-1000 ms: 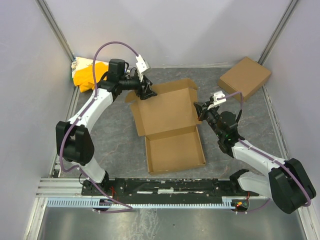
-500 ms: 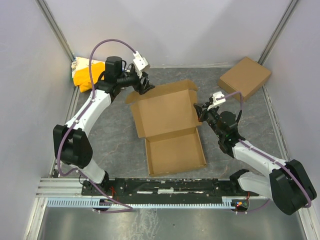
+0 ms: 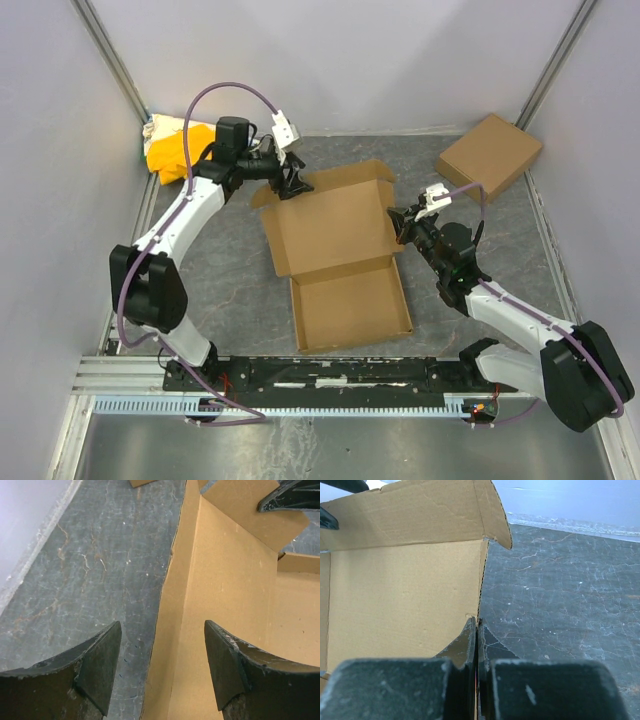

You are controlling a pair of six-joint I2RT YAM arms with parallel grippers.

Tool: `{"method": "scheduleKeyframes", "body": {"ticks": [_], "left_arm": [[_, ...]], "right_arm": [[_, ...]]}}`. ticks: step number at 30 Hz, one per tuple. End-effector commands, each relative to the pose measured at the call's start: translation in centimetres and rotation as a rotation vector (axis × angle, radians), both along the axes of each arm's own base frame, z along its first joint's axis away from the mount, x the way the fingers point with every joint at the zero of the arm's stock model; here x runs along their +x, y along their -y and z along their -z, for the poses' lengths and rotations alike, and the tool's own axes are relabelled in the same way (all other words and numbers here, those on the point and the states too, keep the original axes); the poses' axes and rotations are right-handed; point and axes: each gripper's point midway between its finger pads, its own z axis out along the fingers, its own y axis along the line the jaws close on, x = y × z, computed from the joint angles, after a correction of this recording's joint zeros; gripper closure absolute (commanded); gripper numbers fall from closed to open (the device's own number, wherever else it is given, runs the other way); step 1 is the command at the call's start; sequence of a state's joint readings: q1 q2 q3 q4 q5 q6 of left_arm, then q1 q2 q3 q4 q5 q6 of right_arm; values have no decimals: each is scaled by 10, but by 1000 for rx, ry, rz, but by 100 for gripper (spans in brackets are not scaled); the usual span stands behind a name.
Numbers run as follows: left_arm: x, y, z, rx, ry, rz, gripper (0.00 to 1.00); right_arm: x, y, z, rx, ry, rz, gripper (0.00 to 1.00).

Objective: Fold the paper box

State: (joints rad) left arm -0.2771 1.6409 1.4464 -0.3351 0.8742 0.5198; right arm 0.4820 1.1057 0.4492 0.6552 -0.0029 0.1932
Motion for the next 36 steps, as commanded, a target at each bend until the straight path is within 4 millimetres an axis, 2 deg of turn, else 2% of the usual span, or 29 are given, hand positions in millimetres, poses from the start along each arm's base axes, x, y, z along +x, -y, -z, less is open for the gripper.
{"method": "scheduleKeyframes", "body": {"ticks": [1,5,7,8,11,12,13,14,15,17,18,21,25,31,33,36], "left_arm": [[0,7,9,12,3,40,27],[4,10,21,44,-2,24,32],[3,12,22,42,-8,29,39],[1,13,20,38,-9,35,44],[0,14,14,27,0,37,79],[0,14,11,24,5,28,87],[1,13,8,22,14,20,89],[1,13,3,18,27,12,90],[1,12,-2,12,42,7,91],[-1,13,-13,-1,66,1,91],[-2,14,-19,-7,78,-3,91],[-5,18,-33,-6,118,-16,89],[-13,27,-47,30,197,-21,87],[-27,47,-66,167,367,3,86],[-30,55,-71,207,407,19,86],[-37,69,-85,200,442,51,86]], "right_arm": [[1,-4,-38,33,89,-22,99],[0,-4,-37,31,89,-21,99],[0,-3,-37,28,88,-18,99],[1,-3,-36,27,86,-17,99],[2,-3,-34,29,78,-11,99],[3,-2,-33,31,72,-4,99],[4,-1,-32,33,63,3,99],[5,-1,-30,29,55,6,96],[6,0,-29,31,44,14,86],[7,2,-26,48,-1,37,55],[8,3,-27,55,-26,49,45],[7,4,-24,37,-115,59,30],[-3,6,-19,-20,-215,51,25],[-19,32,-29,-14,-232,146,24],[-21,49,-29,1,-248,238,27],[-29,64,-10,-19,-344,322,34]]}}
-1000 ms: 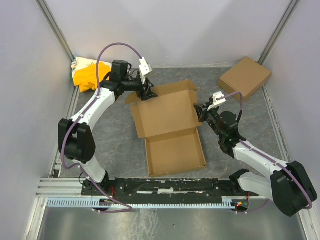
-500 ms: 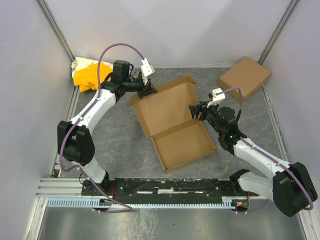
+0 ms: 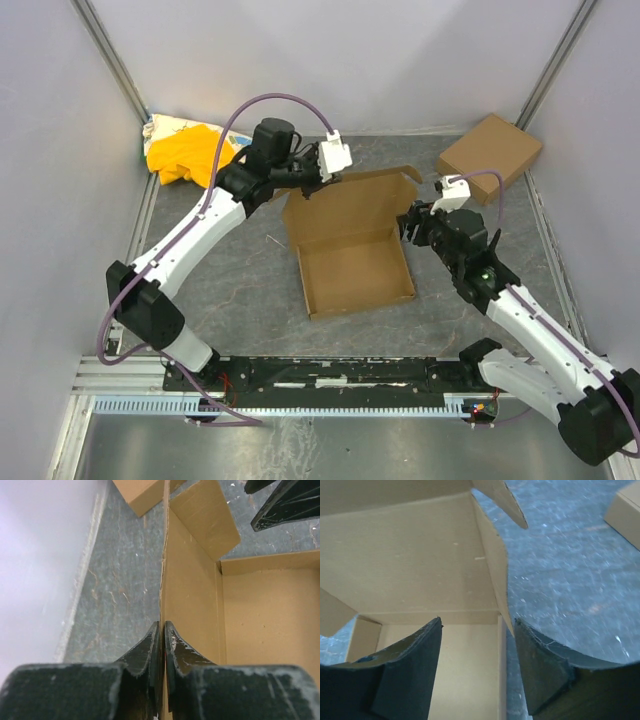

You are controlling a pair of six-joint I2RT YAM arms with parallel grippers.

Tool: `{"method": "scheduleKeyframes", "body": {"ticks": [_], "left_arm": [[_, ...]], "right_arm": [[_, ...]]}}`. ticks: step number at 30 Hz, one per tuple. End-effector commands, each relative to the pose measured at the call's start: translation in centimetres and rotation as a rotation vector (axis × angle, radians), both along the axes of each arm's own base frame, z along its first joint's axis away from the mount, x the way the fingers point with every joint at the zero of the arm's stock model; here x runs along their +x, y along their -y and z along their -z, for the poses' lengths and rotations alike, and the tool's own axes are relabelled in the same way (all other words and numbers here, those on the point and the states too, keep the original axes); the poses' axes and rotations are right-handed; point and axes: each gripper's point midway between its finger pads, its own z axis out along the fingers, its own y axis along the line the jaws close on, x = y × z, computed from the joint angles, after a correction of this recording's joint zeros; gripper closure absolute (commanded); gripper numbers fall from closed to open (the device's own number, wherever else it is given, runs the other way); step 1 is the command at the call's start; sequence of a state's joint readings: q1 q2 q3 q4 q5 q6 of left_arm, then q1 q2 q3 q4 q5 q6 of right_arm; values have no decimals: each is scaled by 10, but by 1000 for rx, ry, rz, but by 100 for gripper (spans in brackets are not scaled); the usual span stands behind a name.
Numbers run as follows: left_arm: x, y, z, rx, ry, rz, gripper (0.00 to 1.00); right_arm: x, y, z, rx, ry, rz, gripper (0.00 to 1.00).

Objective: Fold the paper box

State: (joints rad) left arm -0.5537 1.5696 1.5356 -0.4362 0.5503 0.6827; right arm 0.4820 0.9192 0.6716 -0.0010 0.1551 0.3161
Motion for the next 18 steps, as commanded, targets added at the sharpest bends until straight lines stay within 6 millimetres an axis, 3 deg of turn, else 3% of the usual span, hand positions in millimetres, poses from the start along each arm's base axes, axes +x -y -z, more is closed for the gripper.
{"method": "scheduleKeyframes", "body": {"ticks": [1,6,10,11,16,18], "left_arm": [[-1,9,-50,19,194,28,86],[3,14,-43,36,220,38,87],[10,11,-35,26,268,-2,87],[11,10,-29,19,271,-13,87],[0,14,-30,-72,284,-17,88],[-6,15,-26,-93,270,-15,88]], "right_arm": [[-10,29,16,-27,-128,162,35],[-29,42,76,-34,-288,240,41],[-38,46,94,-18,-321,261,45],[-38,51,95,-14,-318,294,49],[-35,80,103,-60,-335,486,95],[-27,85,103,-88,-341,526,99]]}}
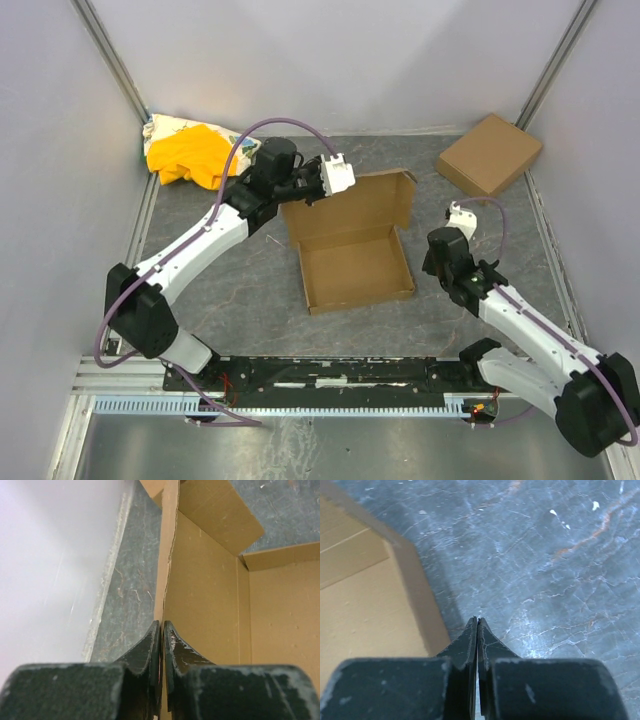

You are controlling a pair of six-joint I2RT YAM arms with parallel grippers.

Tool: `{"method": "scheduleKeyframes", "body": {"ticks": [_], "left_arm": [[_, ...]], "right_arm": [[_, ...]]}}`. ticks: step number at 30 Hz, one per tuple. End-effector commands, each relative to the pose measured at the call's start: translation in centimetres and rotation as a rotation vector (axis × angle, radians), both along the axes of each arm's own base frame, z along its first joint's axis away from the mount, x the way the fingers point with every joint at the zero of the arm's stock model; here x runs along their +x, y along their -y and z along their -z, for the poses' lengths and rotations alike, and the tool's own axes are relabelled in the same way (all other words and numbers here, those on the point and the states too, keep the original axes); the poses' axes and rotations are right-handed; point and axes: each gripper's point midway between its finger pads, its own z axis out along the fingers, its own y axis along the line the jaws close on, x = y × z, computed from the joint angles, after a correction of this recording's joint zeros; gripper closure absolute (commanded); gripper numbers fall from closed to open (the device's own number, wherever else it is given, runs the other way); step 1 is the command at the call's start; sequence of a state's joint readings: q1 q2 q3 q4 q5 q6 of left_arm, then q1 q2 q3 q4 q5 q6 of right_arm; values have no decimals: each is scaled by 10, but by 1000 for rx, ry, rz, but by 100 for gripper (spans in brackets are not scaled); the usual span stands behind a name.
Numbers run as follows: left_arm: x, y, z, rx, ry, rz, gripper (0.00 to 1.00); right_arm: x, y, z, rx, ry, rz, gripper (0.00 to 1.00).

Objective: Fold the paper box

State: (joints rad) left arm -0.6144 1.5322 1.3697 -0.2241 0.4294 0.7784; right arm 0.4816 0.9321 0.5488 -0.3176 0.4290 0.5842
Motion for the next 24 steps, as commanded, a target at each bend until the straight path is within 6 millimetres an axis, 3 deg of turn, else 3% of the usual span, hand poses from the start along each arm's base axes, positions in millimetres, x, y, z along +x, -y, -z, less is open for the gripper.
{"method": "scheduleKeyframes", "body": {"ticks": [1,8,12,18,24], "left_arm": [[-14,4,-40,-134,89,11,88],[-18,2,-43,-146,79,2,88],[-18,4,-47,-163,66,5,88],[-18,6,-43,-168,41,-5,88],[-20,8,-39,-165,30,-5,88]], "right_arm": [[23,19,-14,-52,31,156,99],[80,7,-20,33,1,98,99],[107,-20,-26,148,-17,-57,99],[117,-55,-23,233,-80,-240,99],[108,-83,-23,346,-124,-353,99]]}}
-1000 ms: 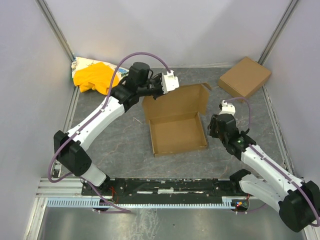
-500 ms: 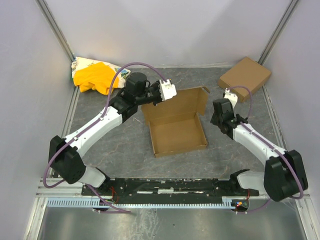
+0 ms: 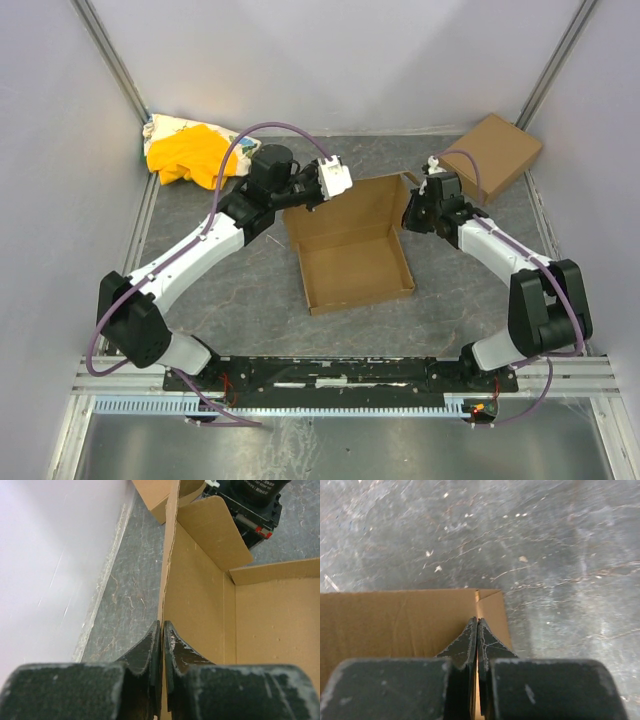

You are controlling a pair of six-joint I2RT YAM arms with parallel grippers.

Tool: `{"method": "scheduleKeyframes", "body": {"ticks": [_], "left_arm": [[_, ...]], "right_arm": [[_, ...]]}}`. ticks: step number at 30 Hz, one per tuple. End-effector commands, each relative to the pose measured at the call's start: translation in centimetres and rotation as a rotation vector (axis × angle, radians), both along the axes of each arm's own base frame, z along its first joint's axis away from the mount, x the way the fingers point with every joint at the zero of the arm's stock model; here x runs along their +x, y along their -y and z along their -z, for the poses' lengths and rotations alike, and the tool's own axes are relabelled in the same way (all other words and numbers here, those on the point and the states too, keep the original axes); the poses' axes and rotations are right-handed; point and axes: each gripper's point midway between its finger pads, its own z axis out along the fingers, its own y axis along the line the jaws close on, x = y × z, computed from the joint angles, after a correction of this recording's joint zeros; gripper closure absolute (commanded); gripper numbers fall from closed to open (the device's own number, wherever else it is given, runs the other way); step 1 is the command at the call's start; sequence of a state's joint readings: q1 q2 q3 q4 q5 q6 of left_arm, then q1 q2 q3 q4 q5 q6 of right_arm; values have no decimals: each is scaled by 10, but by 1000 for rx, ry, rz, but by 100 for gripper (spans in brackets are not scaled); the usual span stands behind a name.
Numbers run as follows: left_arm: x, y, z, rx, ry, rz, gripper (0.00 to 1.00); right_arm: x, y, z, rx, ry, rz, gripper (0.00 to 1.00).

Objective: Fold the paper box

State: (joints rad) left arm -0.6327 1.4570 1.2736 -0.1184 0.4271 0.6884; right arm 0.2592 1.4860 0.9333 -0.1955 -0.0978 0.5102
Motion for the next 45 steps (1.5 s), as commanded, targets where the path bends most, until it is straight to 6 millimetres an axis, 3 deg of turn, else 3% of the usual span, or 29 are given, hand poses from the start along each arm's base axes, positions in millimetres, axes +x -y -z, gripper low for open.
{"method": "scheduleKeyframes", "body": {"ticks": [1,6,13,21,24,28,29,31,34,38,45], "left_arm": [[-4,7,-30,-78,34,6,88],[-13,11,-25,-84,6,18,88],[-42,12,4,-63,-65,22,88],[-65,9,13,-54,-101,44,88],[-70,10,23,-29,-121,49,88],[-70,10,29,-12,-119,37,88],[-69,9,28,-10,-113,33,88],[-68,10,26,-10,-102,31,89],[-64,11,22,-8,-90,24,89],[-64,12,24,2,-94,25,89],[-62,10,23,12,-82,12,89]], "right_arm": [[3,-28,-25,118,34,-126,99],[-7,-24,-17,97,9,-123,99],[-17,0,5,18,-22,-24,99],[-33,29,1,-96,-20,60,98],[-42,49,-6,-167,-15,125,98],[-50,63,-34,-197,72,161,93],[-52,63,-44,-192,108,148,87],[-56,58,-70,-176,198,92,65],[-65,54,-109,-177,324,11,50],[-78,46,-138,-184,391,-101,47],[-88,31,-169,-157,457,-215,44]]}}
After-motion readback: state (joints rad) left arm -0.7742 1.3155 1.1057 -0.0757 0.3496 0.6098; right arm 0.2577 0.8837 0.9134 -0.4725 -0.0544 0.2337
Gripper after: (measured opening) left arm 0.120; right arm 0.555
